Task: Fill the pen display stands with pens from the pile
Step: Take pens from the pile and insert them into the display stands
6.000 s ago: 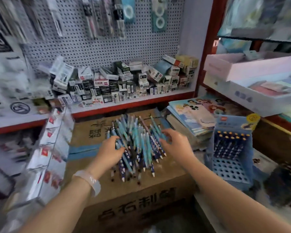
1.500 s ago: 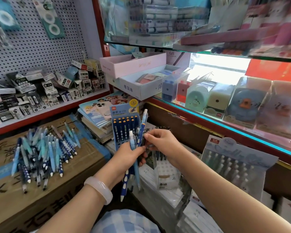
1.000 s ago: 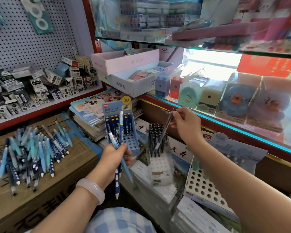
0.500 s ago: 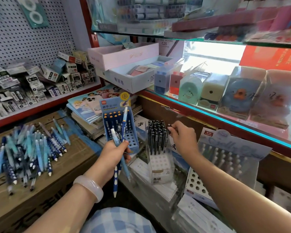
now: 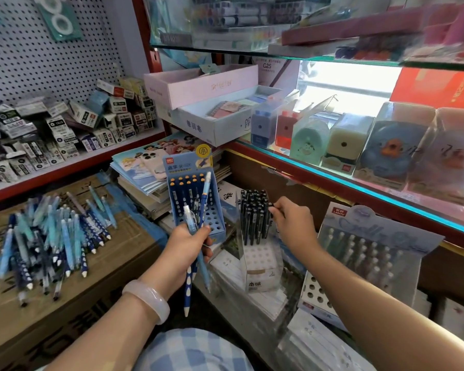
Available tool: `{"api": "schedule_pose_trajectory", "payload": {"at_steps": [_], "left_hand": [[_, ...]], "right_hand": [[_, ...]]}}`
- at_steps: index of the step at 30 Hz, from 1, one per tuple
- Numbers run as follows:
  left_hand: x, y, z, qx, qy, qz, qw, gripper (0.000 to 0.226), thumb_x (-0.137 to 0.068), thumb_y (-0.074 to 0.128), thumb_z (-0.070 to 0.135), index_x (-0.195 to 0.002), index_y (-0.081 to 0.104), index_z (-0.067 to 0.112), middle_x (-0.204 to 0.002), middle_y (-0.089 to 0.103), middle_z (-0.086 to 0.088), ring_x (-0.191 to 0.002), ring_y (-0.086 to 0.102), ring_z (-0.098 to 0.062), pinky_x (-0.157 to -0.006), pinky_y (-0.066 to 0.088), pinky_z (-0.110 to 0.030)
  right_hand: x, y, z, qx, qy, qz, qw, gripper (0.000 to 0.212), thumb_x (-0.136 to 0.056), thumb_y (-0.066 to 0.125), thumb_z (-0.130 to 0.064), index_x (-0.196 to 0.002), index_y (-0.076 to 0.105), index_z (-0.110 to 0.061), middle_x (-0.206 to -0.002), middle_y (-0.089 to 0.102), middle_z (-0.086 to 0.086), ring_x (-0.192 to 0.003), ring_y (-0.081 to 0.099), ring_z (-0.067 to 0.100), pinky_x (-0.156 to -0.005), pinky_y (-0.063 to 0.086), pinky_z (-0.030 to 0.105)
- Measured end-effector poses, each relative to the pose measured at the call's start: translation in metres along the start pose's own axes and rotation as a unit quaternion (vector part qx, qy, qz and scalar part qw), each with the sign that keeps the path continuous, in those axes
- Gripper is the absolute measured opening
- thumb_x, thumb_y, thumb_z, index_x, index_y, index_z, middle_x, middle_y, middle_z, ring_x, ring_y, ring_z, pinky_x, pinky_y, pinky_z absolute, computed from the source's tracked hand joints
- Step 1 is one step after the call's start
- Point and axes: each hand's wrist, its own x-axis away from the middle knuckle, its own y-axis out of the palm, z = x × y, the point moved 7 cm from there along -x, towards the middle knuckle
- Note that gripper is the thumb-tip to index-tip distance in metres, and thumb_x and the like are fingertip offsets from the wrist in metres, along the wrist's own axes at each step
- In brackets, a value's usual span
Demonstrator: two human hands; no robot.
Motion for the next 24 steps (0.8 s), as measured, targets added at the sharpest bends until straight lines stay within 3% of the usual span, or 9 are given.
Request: {"api": "schedule_pose_trajectory", "payload": {"at_steps": [4, 10, 13, 15, 19, 24], "left_hand": [[0.001, 0.001, 0.002, -0.004, 0.009, -0.02, 1.0, 0.011, -0.095, 0.05, 0.015, -0.087, 0.052, 0.007, -0.067, 0.053, -0.006, -0.051, 0.05, -0.017, -0.045, 0.042, -0.026], [0.01, 0.01, 0.013, -0.013, 0.031, -0.06, 0.998, 0.013, -0.095, 0.05, 0.016, -0.088, 0.057, 0.007, -0.064, 0.054, -0.003, -0.048, 0.05, -0.014, -0.042, 0.042, -0.022], [0.018, 0.017, 0.021, -0.027, 0.044, -0.087, 0.995, 0.015, -0.096, 0.049, 0.017, -0.092, 0.059, 0.005, -0.064, 0.056, -0.002, -0.043, 0.05, -0.009, -0.043, 0.043, -0.021], [0.024, 0.023, 0.026, -0.044, 0.058, -0.109, 0.991, 0.016, -0.096, 0.048, 0.016, -0.094, 0.058, 0.004, -0.064, 0.057, -0.002, -0.04, 0.049, -0.007, -0.042, 0.043, -0.02], [0.036, 0.032, 0.031, -0.054, 0.071, -0.143, 0.986, 0.017, -0.096, 0.048, 0.014, -0.098, 0.056, -0.002, -0.056, 0.059, 0.001, -0.037, 0.046, -0.009, -0.039, 0.04, -0.02], [0.043, 0.032, 0.036, -0.049, 0.074, -0.155, 0.984, 0.015, -0.097, 0.046, 0.013, -0.095, 0.056, 0.002, -0.059, 0.062, -0.001, -0.038, 0.048, -0.011, -0.041, 0.042, -0.021]], "right_hand": [[0.005, 0.009, 0.007, 0.056, 0.011, -0.01, 0.998, 0.016, -0.094, 0.054, -0.023, -0.093, 0.064, -0.011, -0.083, 0.056, 0.0, -0.078, 0.055, 0.016, -0.064, 0.042, 0.027], [-0.001, 0.003, -0.003, 0.034, 0.044, -0.013, 0.998, 0.026, -0.091, 0.059, -0.027, -0.111, 0.064, -0.011, -0.104, 0.053, 0.002, -0.097, 0.054, 0.017, -0.082, 0.048, 0.031], [-0.001, -0.013, -0.029, -0.036, 0.012, 0.023, 0.999, 0.027, -0.092, 0.057, -0.028, -0.115, 0.062, -0.015, -0.107, 0.059, 0.0, -0.097, 0.055, 0.013, -0.082, 0.047, 0.027], [-0.003, -0.014, -0.048, -0.133, 0.014, -0.023, 0.991, 0.025, -0.094, 0.053, -0.028, -0.113, 0.063, -0.015, -0.103, 0.062, -0.003, -0.093, 0.057, 0.01, -0.079, 0.046, 0.023], [0.0, -0.006, -0.07, -0.314, 0.083, -0.112, 0.939, 0.027, -0.095, 0.052, -0.028, -0.111, 0.064, -0.01, -0.09, 0.066, 0.001, -0.081, 0.061, 0.009, -0.077, 0.054, 0.023], [0.003, -0.025, -0.068, -0.38, 0.112, -0.094, 0.913, 0.018, -0.094, 0.055, -0.021, -0.105, 0.062, -0.009, -0.084, 0.062, 0.001, -0.074, 0.057, 0.008, -0.07, 0.052, 0.019]]}}
